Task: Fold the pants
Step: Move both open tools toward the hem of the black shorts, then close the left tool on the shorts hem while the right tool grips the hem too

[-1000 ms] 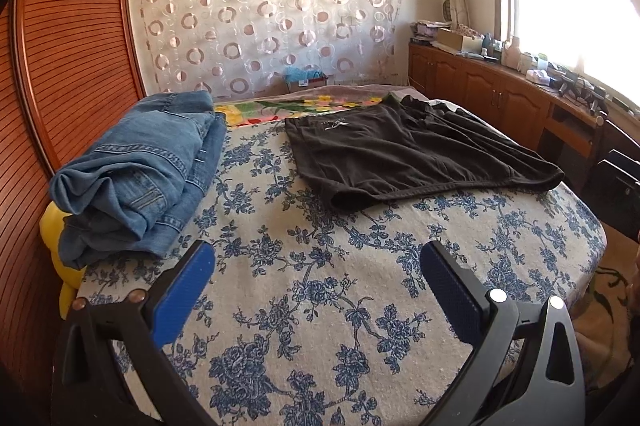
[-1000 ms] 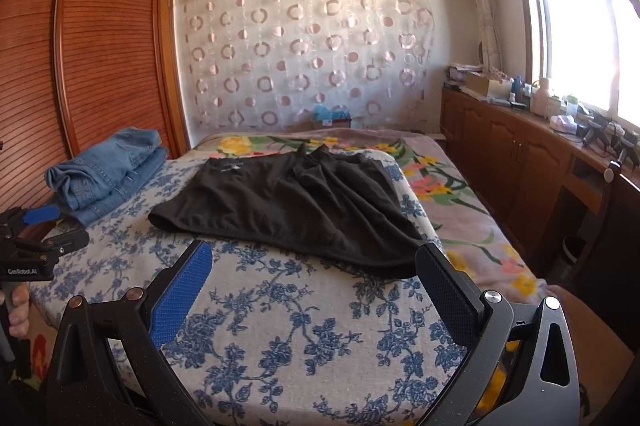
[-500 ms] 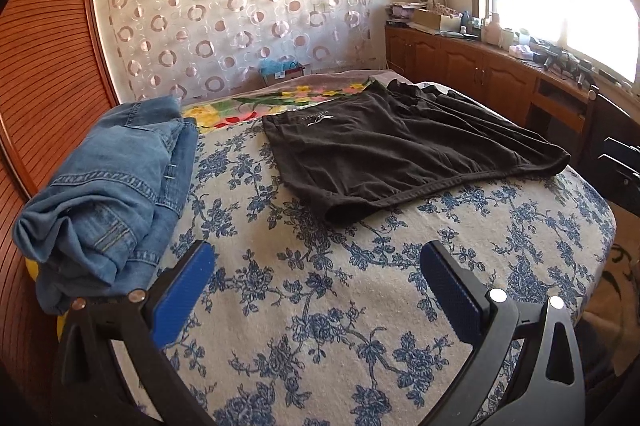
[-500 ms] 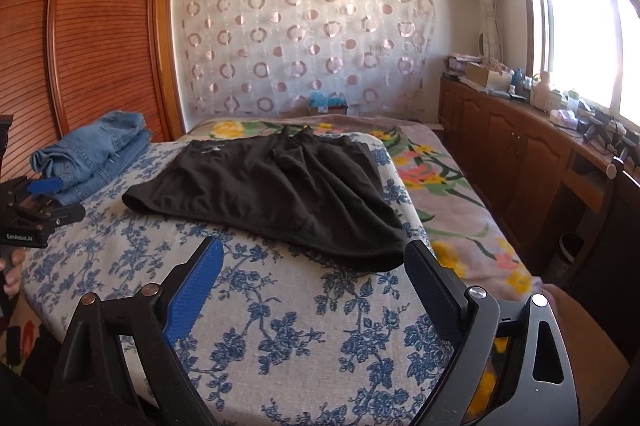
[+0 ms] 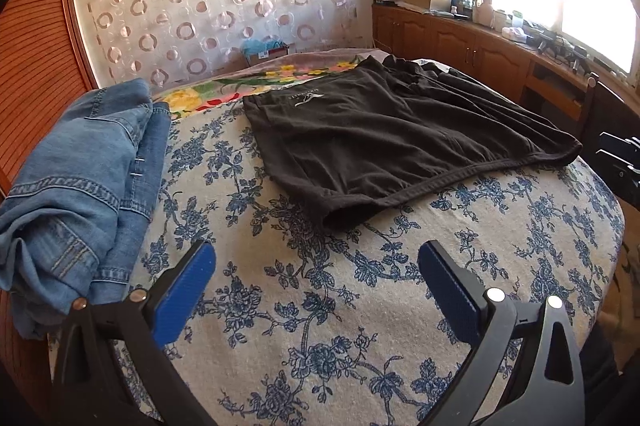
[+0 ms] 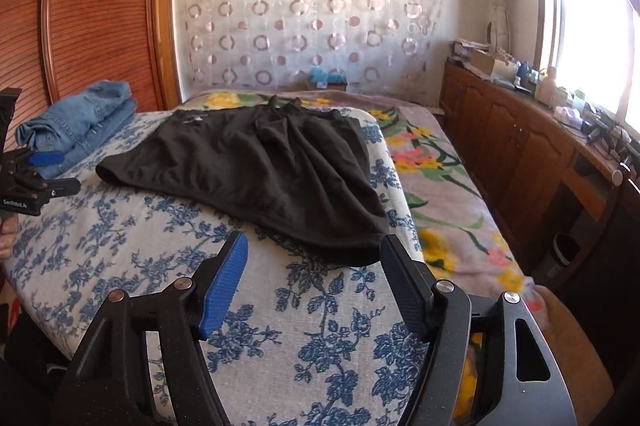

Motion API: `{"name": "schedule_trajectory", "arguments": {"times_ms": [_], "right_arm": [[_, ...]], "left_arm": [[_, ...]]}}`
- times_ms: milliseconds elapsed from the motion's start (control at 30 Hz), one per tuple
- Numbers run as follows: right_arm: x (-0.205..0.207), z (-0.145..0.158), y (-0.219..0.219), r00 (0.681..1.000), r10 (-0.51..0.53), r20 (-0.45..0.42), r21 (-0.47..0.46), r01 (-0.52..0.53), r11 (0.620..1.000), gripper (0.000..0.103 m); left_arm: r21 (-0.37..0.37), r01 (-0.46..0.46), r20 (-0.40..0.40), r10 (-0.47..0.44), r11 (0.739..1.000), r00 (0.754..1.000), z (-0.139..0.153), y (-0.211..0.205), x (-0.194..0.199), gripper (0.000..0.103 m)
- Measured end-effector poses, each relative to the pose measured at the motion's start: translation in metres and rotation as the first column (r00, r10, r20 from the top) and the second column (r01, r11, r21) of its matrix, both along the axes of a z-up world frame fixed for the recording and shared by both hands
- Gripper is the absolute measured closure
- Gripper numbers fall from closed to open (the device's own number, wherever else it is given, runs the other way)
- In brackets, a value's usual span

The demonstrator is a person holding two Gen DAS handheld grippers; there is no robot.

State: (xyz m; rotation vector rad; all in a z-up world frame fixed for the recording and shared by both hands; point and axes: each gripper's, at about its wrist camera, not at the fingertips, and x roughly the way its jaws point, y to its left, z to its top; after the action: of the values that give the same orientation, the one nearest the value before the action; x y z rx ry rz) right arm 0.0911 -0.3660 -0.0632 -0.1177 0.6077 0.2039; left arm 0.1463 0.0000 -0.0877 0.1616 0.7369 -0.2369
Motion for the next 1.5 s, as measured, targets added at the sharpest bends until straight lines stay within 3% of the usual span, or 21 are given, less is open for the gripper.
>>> {"name": "schedule_trajectory", "arguments": {"times_ms": [233,300,400,567,933,1067,1167,1267,1500], "right_arm": [[0.016,-0.008,-0.010,0.999,-0.004,-0.045,-0.039,0.002,0.999,0.033],[0.020,-0.011,-0.014,0.998,-0.008,-0.057,-0.044,0.006,0.999,0.033],[0.025,-0.015,-0.020,0.997,-0.020,-0.075,-0.059,0.016,0.998,0.033],[0.031,-0.021,-0.025,0.995,-0.029,-0.094,-0.095,0.020,0.995,0.035],[0.050,-0.030,-0.024,0.989,-0.015,-0.148,-0.144,-0.006,0.990,0.071],[0.055,-0.029,-0.021,0.987,0.005,-0.158,-0.150,-0.029,0.988,0.094],[0.058,-0.024,-0.022,0.988,0.015,-0.151,-0.130,-0.035,0.991,0.099],[0.061,-0.017,-0.024,0.991,0.019,-0.136,-0.105,-0.033,0.994,0.101],[0.072,0.023,-0.027,0.996,0.038,-0.082,-0.012,-0.039,0.999,0.102]], "left_arm": [[0.025,-0.002,-0.020,0.003,1.000,1.000,-0.006,-0.004,0.019,0.017],[0.032,0.000,-0.031,0.001,0.999,1.000,-0.009,-0.005,0.025,0.032],[0.044,0.001,-0.052,0.001,0.999,0.999,-0.014,-0.006,0.033,0.045],[0.040,-0.001,-0.064,0.004,0.999,0.998,-0.016,-0.005,0.042,0.058],[0.029,-0.009,-0.091,0.012,1.000,0.996,-0.018,0.000,0.054,0.076],[0.004,0.003,-0.082,-0.002,1.000,0.997,-0.013,0.000,0.054,0.092],[0.016,0.020,-0.062,-0.019,1.000,0.998,-0.006,-0.004,0.050,0.099],[0.072,0.024,-0.026,-0.022,0.997,0.999,0.006,-0.010,0.047,0.101],[0.036,0.019,0.075,-0.022,0.999,0.997,0.067,0.001,0.040,0.102]]}}
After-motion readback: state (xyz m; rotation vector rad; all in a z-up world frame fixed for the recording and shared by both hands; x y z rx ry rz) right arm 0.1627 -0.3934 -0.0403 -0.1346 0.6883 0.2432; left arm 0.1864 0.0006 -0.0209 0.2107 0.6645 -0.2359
